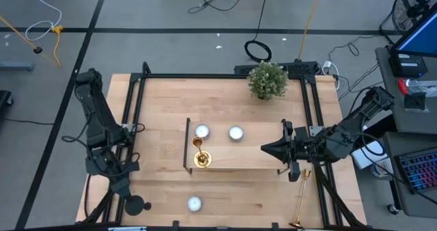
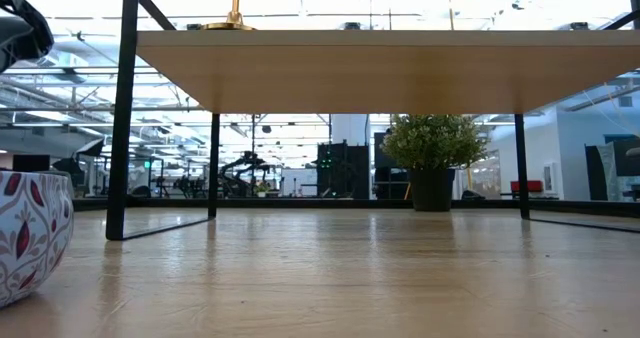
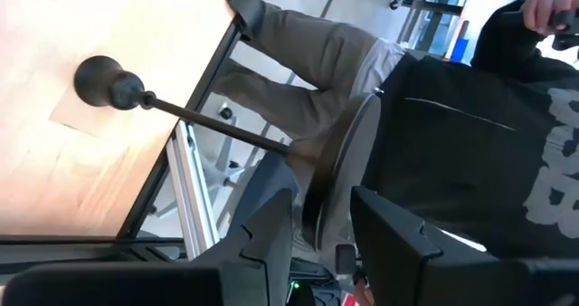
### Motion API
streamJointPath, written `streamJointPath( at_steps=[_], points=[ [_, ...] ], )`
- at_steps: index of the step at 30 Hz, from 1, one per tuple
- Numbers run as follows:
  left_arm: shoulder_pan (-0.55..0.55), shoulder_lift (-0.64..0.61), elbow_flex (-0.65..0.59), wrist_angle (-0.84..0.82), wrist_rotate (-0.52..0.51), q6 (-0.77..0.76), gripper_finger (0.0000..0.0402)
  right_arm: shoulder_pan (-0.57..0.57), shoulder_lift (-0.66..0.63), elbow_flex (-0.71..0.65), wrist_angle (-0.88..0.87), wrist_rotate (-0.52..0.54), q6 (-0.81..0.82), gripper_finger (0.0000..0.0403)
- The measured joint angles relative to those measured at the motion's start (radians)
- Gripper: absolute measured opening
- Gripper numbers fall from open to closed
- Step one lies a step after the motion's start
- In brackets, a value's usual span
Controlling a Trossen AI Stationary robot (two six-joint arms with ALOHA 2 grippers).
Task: Pick & Place candle stick holders
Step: Put the black candleholder on the shelf
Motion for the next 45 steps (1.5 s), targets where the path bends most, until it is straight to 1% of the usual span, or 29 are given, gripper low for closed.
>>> streamJointPath(
  at_steps=[3,5,7,9,10,14,17,24,26,29,31,33,35,38,40,42,45],
  points=[
    [0.000,0.004,0.000,0.012,0.003,0.007,0.0115,0.000,0.000,0.000,0.000,0.001,0.000,0.0000],
    [0.000,0.004,0.000,0.012,0.009,0.009,0.0100,0.000,0.000,0.000,0.000,0.015,-0.001,0.0000],
    [0.000,0.004,0.000,0.012,0.012,0.019,0.0069,0.000,0.000,0.000,-0.002,0.026,-0.001,0.0000],
    [0.000,0.004,0.000,0.015,0.016,0.034,0.0028,0.000,0.000,0.000,-0.003,0.026,-0.001,0.0000],
    [0.000,0.004,0.000,0.013,0.017,0.037,0.0019,0.000,0.000,0.000,-0.003,0.026,-0.004,0.0000],
    [0.000,0.004,0.000,0.005,0.010,0.037,0.0016,0.000,0.000,0.000,-0.007,0.026,-0.004,0.0000],
    [0.000,0.004,0.000,0.011,-0.033,0.058,0.0014,0.000,0.000,0.000,-0.008,0.026,-0.004,0.0000],
    [0.000,-0.010,0.007,0.149,-0.160,0.138,0.0014,0.000,0.000,0.000,-0.007,0.026,-0.004,0.0000],
    [0.000,-0.010,0.024,0.200,-0.199,0.196,0.0014,0.000,0.000,0.000,-0.007,0.026,-0.004,0.0000],
    [0.000,-0.010,0.056,0.289,-0.278,0.318,0.0014,0.000,0.000,0.000,-0.007,0.026,-0.001,0.0000],
    [0.000,-0.009,0.093,0.337,-0.333,0.429,0.0014,0.000,0.000,0.000,-0.007,0.026,0.000,0.0000],
    [0.000,-0.004,0.148,0.368,-0.386,0.551,0.0014,0.000,0.000,0.000,-0.006,0.026,0.000,0.0000],
    [0.000,0.015,0.224,0.372,-0.407,0.691,0.0014,0.000,0.000,0.000,-0.006,0.026,0.001,0.0000],
    [0.000,0.070,0.372,0.362,-0.415,0.960,0.0014,0.000,0.000,0.000,-0.006,0.026,0.013,0.0000],
    [0.000,0.118,0.492,0.314,-0.451,1.148,0.0014,0.000,0.000,0.000,-0.006,0.026,0.015,0.0000],
    [0.004,0.178,0.612,0.232,-0.517,1.326,0.0014,-0.001,0.000,0.000,-0.006,0.028,0.018,0.0000],
    [0.023,0.280,0.788,0.123,-0.654,1.607,0.0014,-0.006,0.000,0.000,-0.007,0.050,0.044,0.0000]
  ],
)
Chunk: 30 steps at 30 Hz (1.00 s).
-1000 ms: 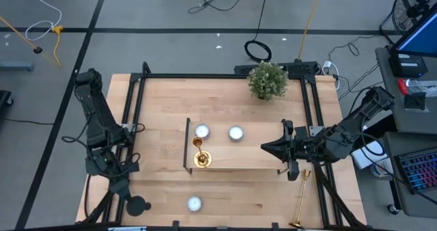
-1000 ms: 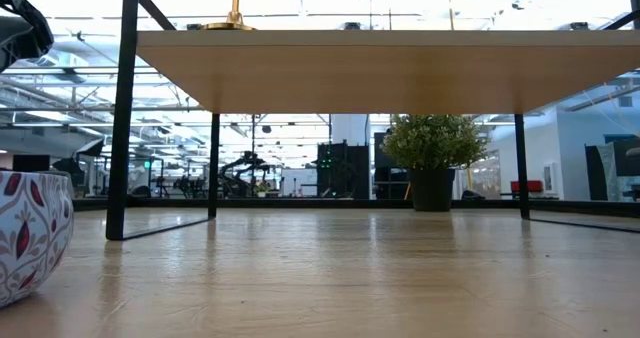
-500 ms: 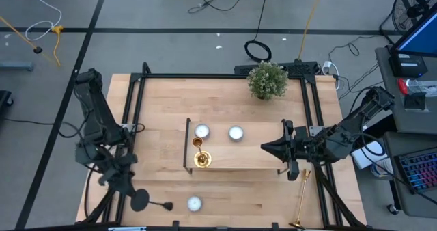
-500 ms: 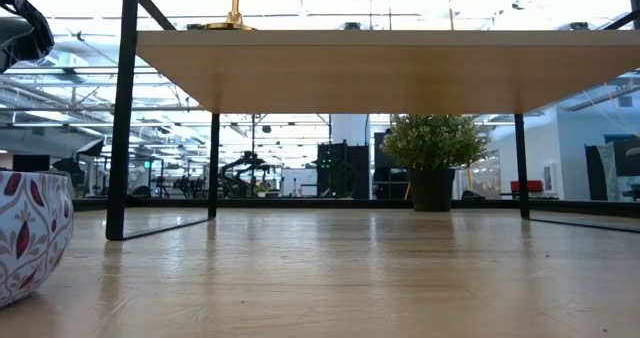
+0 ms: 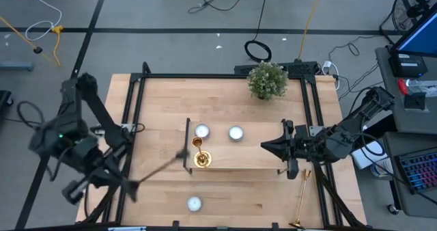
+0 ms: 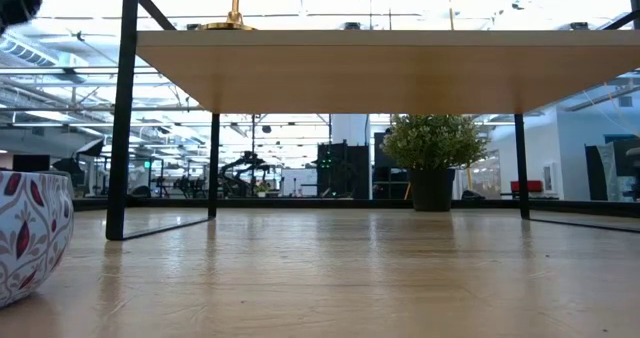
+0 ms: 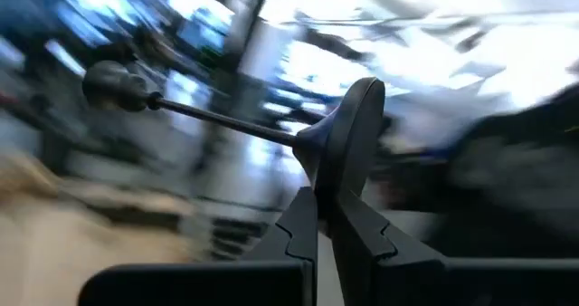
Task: Pick & Place candle stick holders
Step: Put the black candleholder on the shelf
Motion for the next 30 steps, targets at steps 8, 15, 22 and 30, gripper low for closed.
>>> streamJointPath(
  at_steps=[8,15,22,30],
  points=[
    [0.105,0.231,0.377,-0.053,-0.174,0.584,0.0014,-0.061,0.009,0.000,0.053,-0.059,0.221,0.0000],
    [0.237,0.408,0.599,-0.188,-0.220,0.743,0.0014,-0.128,0.078,0.000,0.410,-0.189,0.203,0.0000],
    [0.376,0.591,0.749,-0.313,-0.326,0.894,0.0014,-0.199,0.118,0.000,0.590,-0.369,0.141,0.0022],
    [0.477,0.684,0.784,-0.361,-0.362,0.973,0.0014,-0.256,0.119,0.000,0.557,-0.371,0.138,0.0098]
  ],
)
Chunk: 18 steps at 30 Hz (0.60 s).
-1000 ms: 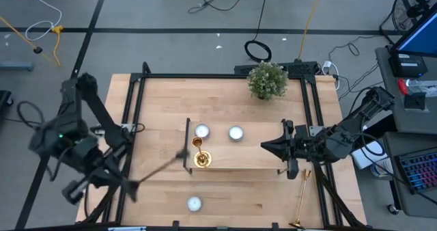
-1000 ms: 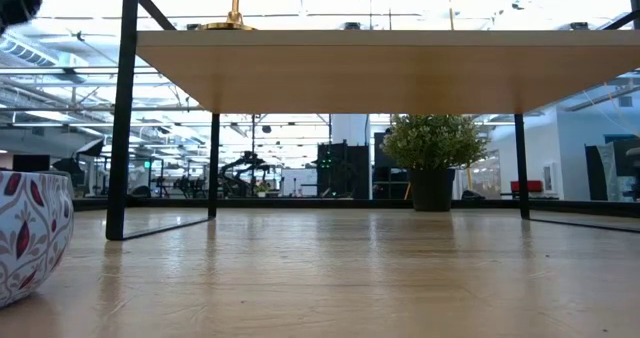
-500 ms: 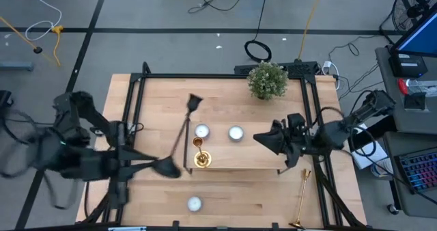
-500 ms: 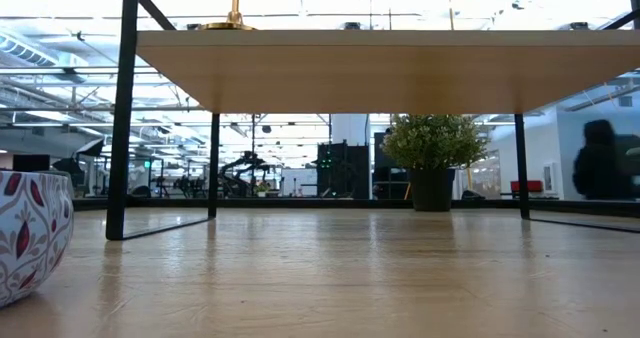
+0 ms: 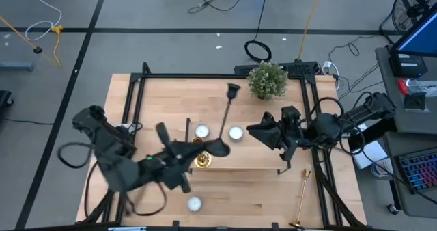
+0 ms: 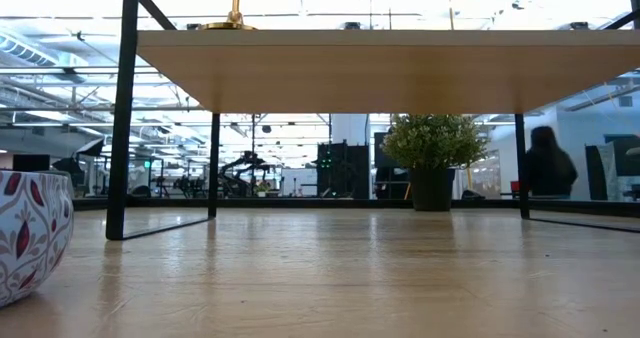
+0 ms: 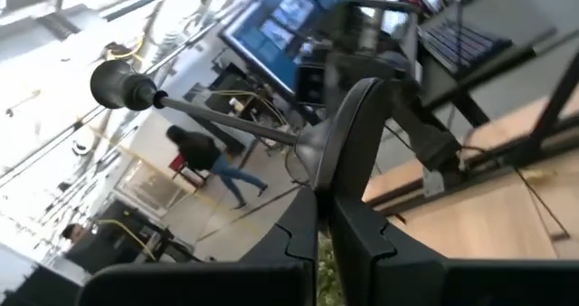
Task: Pick & Place candle stick holders
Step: Put the black candleholder on the shelf
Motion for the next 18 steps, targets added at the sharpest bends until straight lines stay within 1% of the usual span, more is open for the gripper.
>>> streamJointPath(
  at_steps=[2,5,7,9,12,18],
  points=[
    [0.015,0.020,0.000,-0.018,0.011,-0.011,0.0014,-0.010,0.000,0.000,-0.001,0.000,-0.003,0.0120],
    [0.030,0.049,0.000,-0.021,-0.017,0.003,0.0014,-0.025,-0.001,0.000,-0.013,-0.005,-0.009,0.0148],
    [0.037,0.061,0.000,-0.022,-0.008,0.008,0.0014,-0.035,-0.001,0.000,-0.013,-0.038,-0.012,0.0163],
    [0.046,0.067,0.000,-0.022,0.030,-0.016,0.0014,-0.046,-0.001,0.000,-0.011,-0.084,-0.018,0.0175],
    [0.056,0.067,0.000,-0.022,0.092,-0.068,0.0013,-0.052,-0.001,0.000,-0.013,-0.107,-0.020,0.0186],
    [0.060,0.067,0.000,-0.026,0.101,-0.091,0.0013,-0.052,-0.001,0.000,-0.013,-0.107,-0.032,0.0189]
  ],
)
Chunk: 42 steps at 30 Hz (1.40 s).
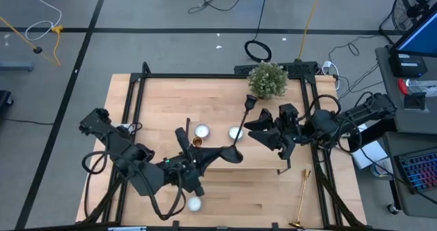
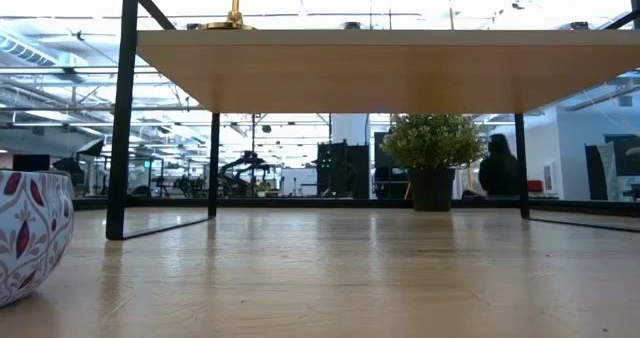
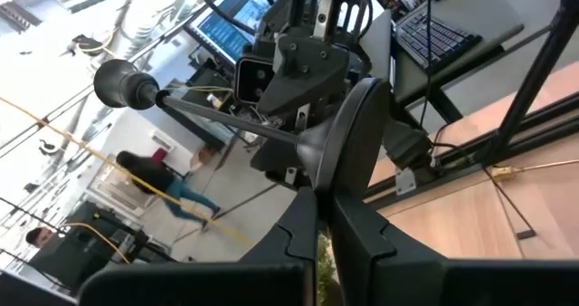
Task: Pick & Place candle stick holders
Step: Put the black candleholder on the shelf
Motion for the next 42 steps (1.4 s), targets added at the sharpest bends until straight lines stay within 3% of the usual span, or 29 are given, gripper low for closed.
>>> streamJointPath(
  at_steps=[7,29,36,42],
  points=[
    [0.012,0.000,0.000,-0.014,0.069,-0.054,0.0013,0.000,0.000,0.000,0.003,-0.001,0.000,0.0186],
    [0.065,0.000,0.000,-0.063,0.148,-0.135,0.0013,-0.011,0.054,0.000,0.127,-0.080,0.050,0.0178],
    [0.070,0.000,0.000,-0.057,0.151,-0.135,0.0013,-0.013,0.058,0.000,0.128,-0.079,0.061,0.0156],
    [0.079,0.000,0.000,-0.062,0.181,-0.156,0.0013,-0.013,0.057,0.000,0.128,-0.078,0.056,0.0109]
  ],
)
